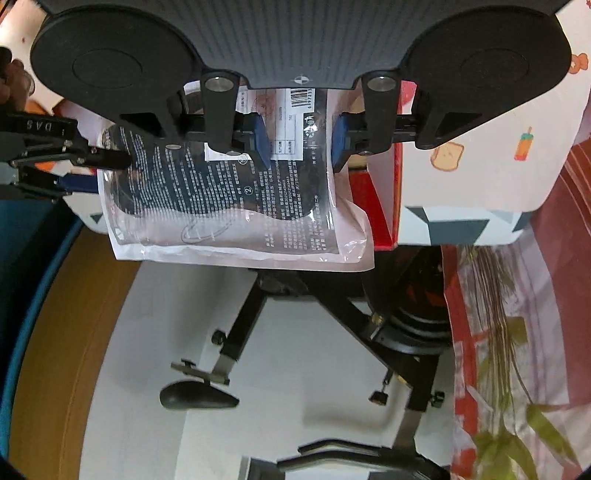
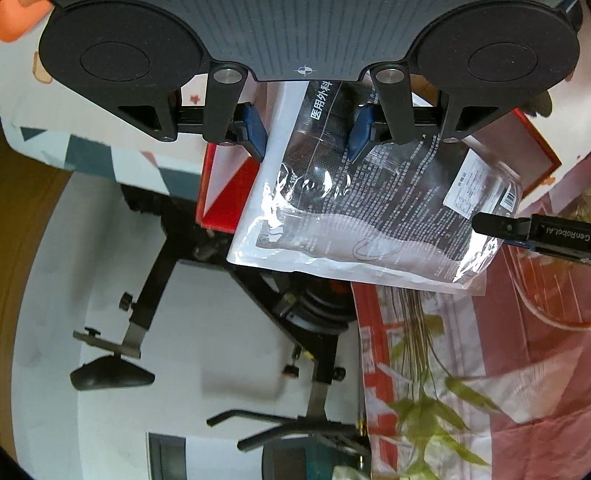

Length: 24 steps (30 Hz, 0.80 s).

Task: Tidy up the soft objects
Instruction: 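Carry the bag over the red box and open the left gripper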

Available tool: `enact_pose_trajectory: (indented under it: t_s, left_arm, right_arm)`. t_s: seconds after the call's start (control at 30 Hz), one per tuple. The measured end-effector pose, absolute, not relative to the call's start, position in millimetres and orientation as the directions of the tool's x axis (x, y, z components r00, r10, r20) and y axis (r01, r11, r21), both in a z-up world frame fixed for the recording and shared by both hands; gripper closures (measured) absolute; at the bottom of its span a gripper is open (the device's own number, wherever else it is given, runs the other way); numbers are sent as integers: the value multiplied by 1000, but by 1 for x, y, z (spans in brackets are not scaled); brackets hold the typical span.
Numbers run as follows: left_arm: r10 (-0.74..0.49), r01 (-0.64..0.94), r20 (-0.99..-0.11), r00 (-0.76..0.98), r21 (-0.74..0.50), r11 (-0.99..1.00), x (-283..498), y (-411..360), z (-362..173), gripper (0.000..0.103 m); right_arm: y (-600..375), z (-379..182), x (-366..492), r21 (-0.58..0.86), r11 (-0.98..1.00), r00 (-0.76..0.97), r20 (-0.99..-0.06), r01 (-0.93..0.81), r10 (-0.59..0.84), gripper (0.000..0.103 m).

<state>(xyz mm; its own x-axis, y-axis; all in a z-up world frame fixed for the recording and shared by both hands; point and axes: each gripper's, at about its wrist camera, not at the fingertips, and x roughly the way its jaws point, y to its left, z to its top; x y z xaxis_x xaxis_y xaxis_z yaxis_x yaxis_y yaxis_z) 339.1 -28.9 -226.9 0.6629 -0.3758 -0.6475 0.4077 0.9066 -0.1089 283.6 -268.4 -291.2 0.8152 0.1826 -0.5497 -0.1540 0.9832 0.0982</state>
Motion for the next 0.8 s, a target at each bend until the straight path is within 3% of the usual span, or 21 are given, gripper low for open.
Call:
enact_pose_trajectory:
  t_s: [0.53,0.63,0.8]
  left_arm:
    - [-340,407,-751,567,-103,908,351,-31,-255,65]
    - [-317,385,-753,577,-91,918,353,-28,-253,49]
    - [-327,406,-725,607,-71,911,349,-27,-240,49]
  right_arm:
    - [-260,-317,284,122,984,739,-649,-131,179,59]
    - [-258,-316,287,112,985,727,-665,-129,170,56]
    - [-259,-308,293,108,985,713,-679,-136,173,54]
